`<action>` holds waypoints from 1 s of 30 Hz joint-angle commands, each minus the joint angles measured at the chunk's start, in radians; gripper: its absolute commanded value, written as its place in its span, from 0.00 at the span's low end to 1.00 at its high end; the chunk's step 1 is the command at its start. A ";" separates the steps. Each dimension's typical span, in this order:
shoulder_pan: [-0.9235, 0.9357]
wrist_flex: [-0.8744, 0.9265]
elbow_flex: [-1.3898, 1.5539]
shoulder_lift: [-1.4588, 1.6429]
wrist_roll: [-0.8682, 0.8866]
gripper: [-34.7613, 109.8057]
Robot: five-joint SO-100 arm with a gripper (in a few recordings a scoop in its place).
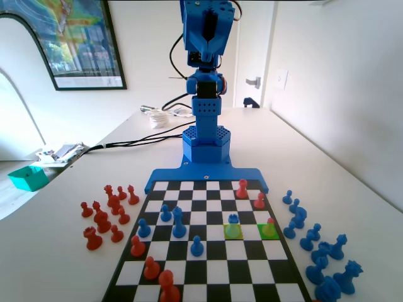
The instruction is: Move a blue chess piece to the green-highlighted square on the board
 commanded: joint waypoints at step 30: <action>0.006 -0.015 0.006 0.003 -0.006 0.39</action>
